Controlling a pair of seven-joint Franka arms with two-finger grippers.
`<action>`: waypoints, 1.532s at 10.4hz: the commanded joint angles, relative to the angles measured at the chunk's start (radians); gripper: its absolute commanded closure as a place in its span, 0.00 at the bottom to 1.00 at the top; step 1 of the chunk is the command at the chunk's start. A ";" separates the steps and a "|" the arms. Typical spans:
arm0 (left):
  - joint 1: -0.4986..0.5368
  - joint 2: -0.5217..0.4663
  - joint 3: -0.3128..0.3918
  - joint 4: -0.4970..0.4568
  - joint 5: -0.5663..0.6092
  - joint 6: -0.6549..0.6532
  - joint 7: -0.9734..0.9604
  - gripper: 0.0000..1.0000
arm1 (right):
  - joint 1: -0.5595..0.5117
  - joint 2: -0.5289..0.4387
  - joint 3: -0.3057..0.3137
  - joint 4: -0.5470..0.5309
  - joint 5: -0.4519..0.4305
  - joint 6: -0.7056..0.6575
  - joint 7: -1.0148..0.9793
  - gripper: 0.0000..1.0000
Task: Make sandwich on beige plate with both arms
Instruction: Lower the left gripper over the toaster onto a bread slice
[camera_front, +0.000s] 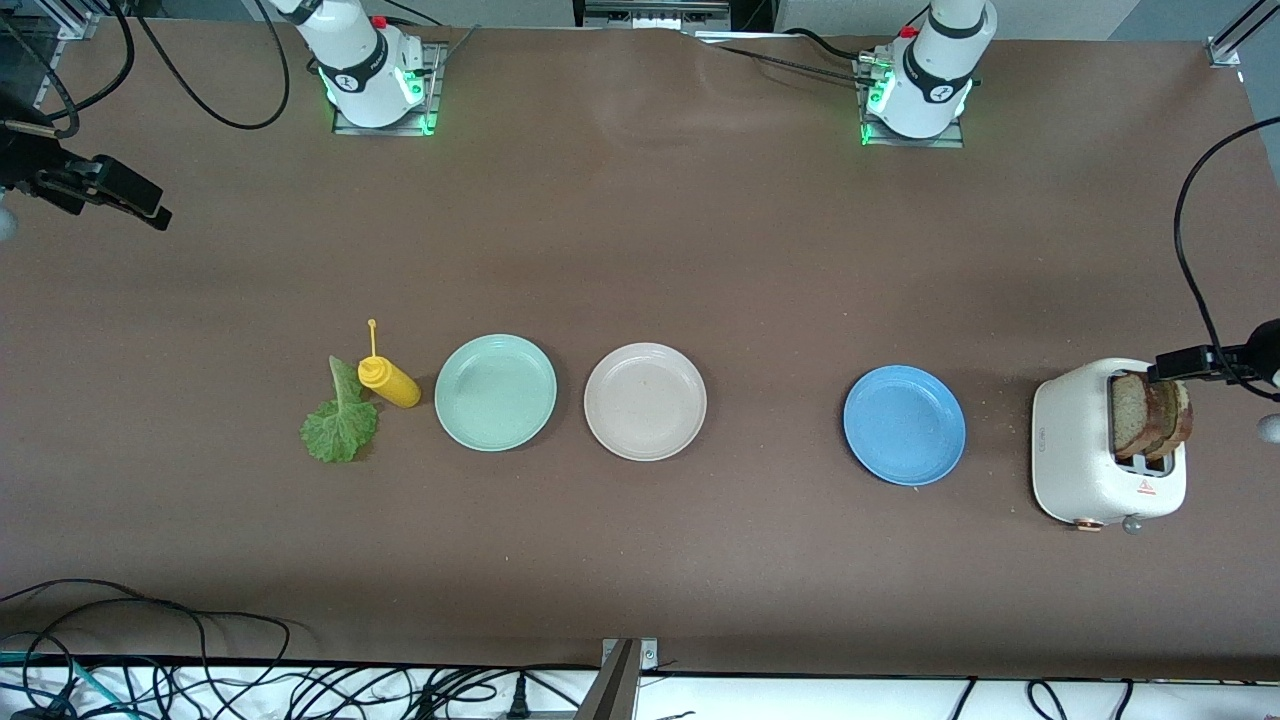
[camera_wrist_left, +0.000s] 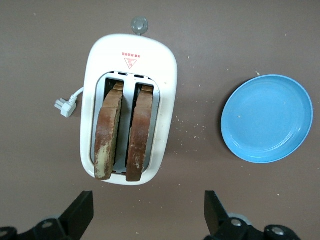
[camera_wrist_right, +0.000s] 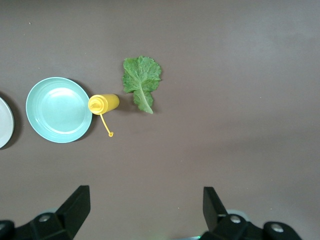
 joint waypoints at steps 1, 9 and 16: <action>0.000 0.035 -0.008 -0.001 0.022 0.006 0.020 0.02 | 0.002 -0.009 -0.004 0.006 0.016 -0.017 0.008 0.00; -0.007 0.112 -0.011 0.002 0.065 0.078 0.018 0.02 | 0.002 -0.009 -0.005 0.006 0.016 -0.032 0.008 0.00; -0.020 0.104 -0.020 0.008 0.062 0.078 0.007 0.00 | 0.002 -0.009 -0.025 0.007 0.021 -0.044 0.008 0.00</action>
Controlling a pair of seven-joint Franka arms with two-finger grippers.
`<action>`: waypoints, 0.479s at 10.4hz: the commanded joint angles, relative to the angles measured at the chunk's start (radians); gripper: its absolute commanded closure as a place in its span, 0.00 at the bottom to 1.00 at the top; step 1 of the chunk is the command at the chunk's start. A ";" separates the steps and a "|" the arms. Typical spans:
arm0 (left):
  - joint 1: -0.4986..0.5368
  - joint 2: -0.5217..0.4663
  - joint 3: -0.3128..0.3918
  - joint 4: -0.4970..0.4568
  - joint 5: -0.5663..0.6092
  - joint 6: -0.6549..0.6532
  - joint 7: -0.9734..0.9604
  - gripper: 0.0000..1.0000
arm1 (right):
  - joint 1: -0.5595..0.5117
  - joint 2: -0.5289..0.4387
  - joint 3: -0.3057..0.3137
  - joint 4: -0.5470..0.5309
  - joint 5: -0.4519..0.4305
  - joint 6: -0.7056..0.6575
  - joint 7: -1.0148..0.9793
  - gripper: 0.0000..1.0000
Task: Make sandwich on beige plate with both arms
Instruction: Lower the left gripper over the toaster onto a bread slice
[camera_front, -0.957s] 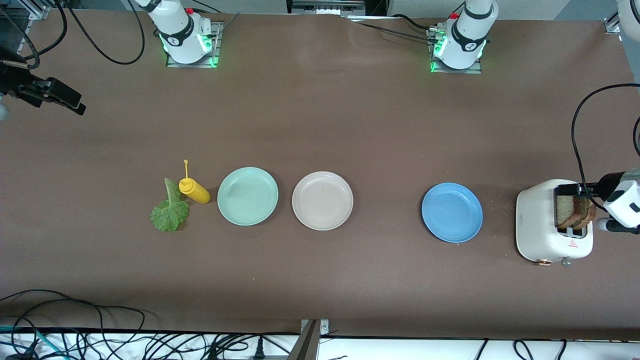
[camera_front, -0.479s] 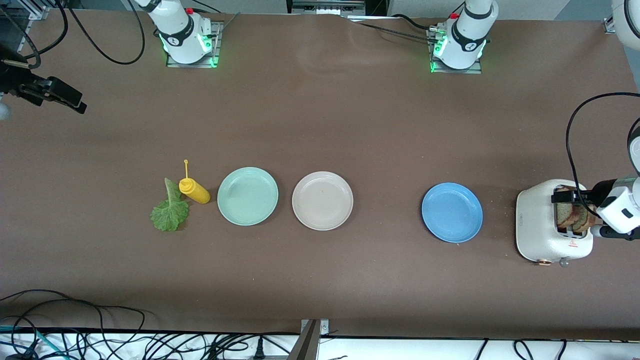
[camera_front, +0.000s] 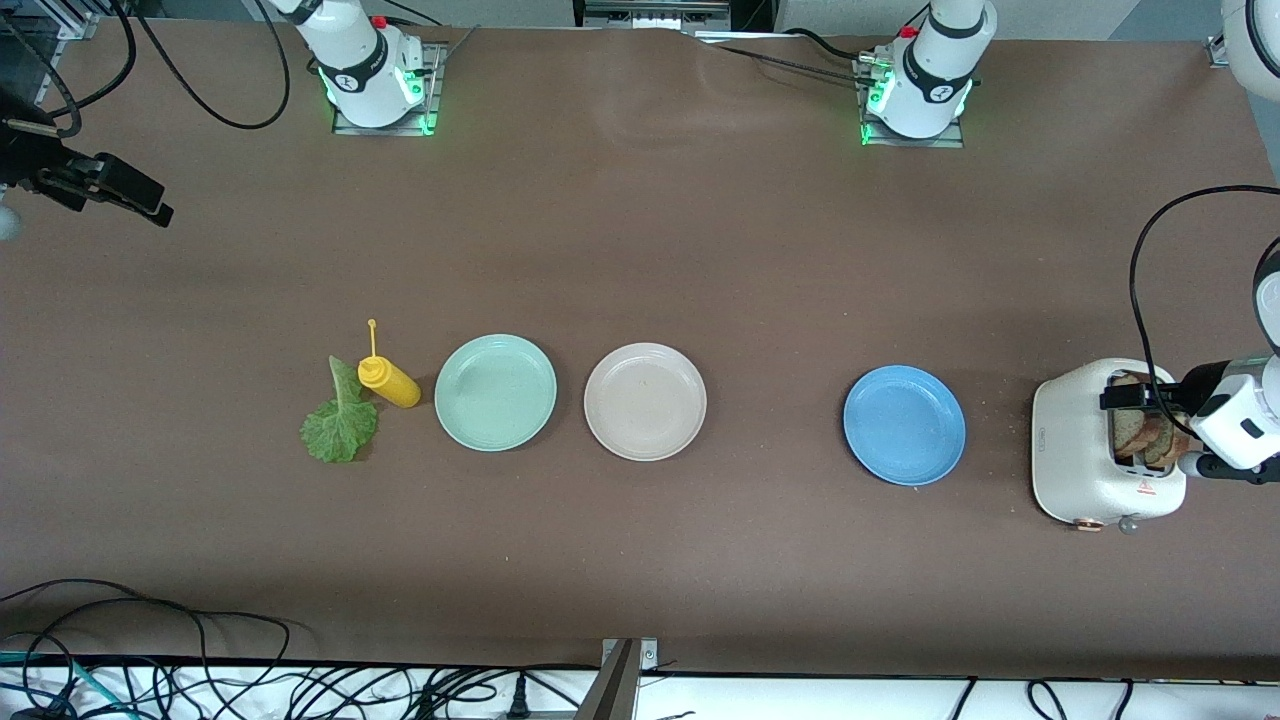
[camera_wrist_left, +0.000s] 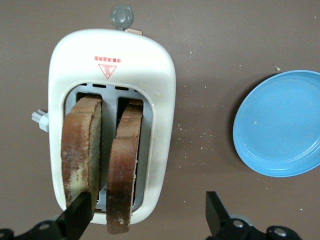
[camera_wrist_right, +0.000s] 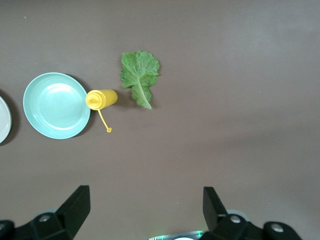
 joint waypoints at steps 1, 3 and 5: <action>-0.008 0.001 -0.001 0.013 0.029 0.004 0.009 0.00 | 0.002 -0.009 -0.012 0.006 0.020 -0.023 0.006 0.00; -0.010 -0.014 -0.001 0.011 0.076 0.003 0.000 0.00 | 0.002 -0.008 -0.014 0.006 0.026 -0.015 0.006 0.00; -0.025 -0.009 0.000 0.010 0.078 0.003 -0.009 0.00 | 0.002 -0.008 -0.014 0.006 0.026 -0.016 0.006 0.00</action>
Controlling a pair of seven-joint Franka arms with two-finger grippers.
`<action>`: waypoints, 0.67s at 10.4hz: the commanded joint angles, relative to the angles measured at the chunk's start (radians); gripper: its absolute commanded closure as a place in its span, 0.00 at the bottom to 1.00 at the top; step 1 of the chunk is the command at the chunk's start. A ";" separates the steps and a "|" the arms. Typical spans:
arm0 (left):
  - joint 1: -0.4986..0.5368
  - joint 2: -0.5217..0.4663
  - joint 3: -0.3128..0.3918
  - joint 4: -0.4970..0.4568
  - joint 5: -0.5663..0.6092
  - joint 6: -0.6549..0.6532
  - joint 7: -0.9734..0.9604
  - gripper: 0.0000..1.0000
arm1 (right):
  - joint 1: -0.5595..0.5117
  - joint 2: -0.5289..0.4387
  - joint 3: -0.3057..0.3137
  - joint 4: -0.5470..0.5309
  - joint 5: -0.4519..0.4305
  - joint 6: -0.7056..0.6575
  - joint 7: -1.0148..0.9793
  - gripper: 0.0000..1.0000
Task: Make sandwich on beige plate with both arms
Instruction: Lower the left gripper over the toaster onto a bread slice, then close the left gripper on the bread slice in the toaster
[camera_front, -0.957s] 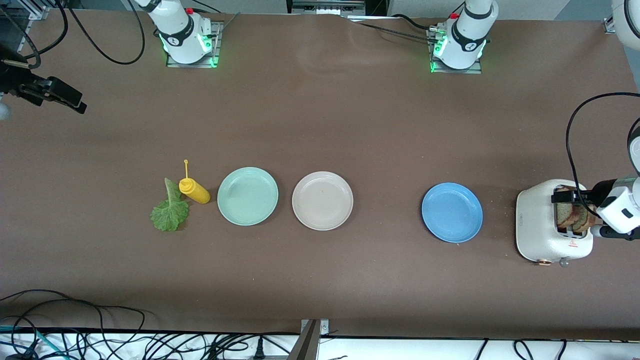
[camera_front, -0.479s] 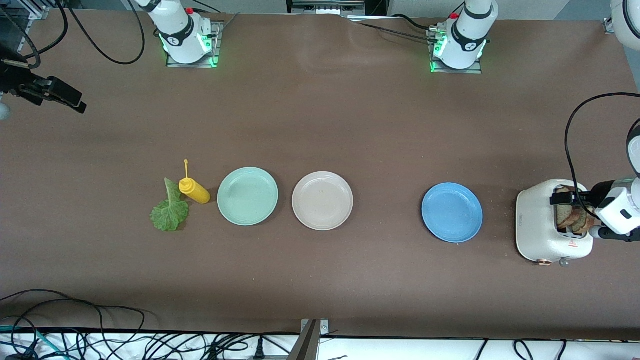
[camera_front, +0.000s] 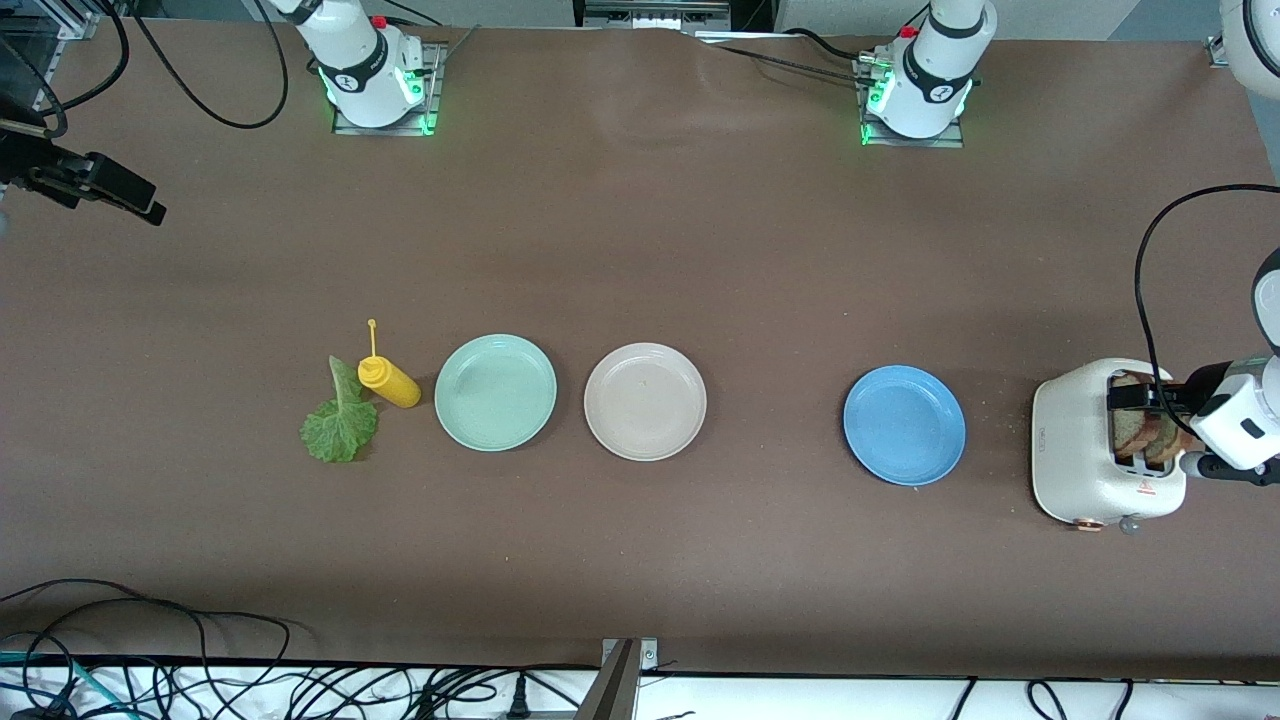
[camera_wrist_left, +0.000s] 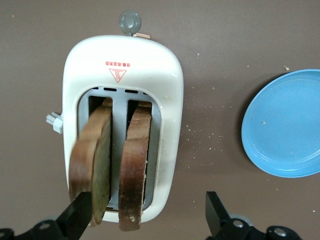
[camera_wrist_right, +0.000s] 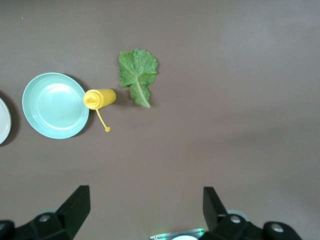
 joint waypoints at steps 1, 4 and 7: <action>-0.014 -0.009 0.002 0.001 0.032 0.001 -0.008 0.00 | 0.002 -0.008 -0.005 0.006 0.018 -0.011 0.005 0.00; -0.016 0.002 0.002 0.000 0.034 0.004 -0.009 0.00 | 0.002 -0.006 -0.005 0.007 0.018 -0.009 0.006 0.00; -0.014 0.029 0.003 -0.002 0.032 0.009 -0.008 0.00 | 0.002 -0.006 -0.005 0.006 0.018 -0.009 0.006 0.00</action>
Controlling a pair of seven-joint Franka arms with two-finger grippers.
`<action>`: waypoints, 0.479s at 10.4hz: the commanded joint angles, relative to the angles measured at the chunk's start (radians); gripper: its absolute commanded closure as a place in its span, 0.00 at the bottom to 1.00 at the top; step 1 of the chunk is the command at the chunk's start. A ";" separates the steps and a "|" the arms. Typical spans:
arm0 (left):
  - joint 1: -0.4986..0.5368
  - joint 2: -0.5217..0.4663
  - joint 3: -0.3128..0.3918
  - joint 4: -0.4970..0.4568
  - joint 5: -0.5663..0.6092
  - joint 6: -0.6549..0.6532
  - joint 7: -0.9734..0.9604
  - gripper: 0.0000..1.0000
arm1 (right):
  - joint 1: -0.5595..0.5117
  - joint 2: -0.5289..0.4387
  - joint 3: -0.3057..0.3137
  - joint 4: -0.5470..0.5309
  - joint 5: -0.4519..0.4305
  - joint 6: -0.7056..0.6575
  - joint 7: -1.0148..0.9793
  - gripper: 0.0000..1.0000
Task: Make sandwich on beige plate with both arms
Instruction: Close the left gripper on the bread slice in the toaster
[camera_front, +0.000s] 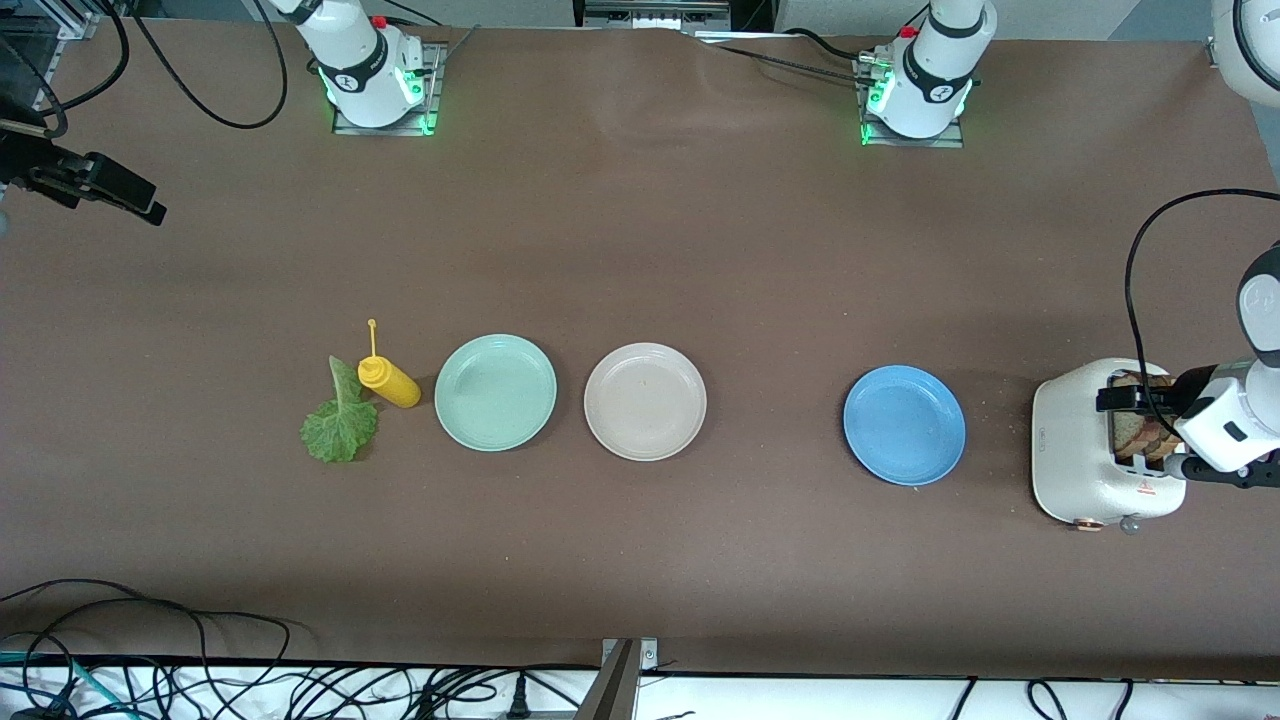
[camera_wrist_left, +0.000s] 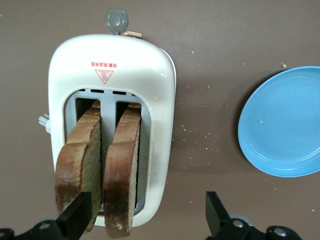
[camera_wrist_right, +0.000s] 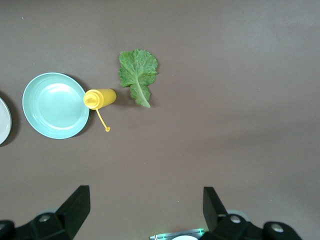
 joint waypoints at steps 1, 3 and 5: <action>-0.005 0.016 0.002 0.001 0.033 0.010 -0.007 0.00 | 0.002 -0.006 -0.005 0.007 0.018 -0.009 0.006 0.00; -0.005 0.023 0.003 0.001 0.080 0.010 -0.002 0.06 | 0.002 -0.006 -0.005 0.006 0.019 -0.009 0.006 0.00; -0.005 0.034 0.002 0.001 0.117 0.010 -0.002 0.20 | 0.002 -0.006 -0.005 0.006 0.019 -0.008 0.006 0.00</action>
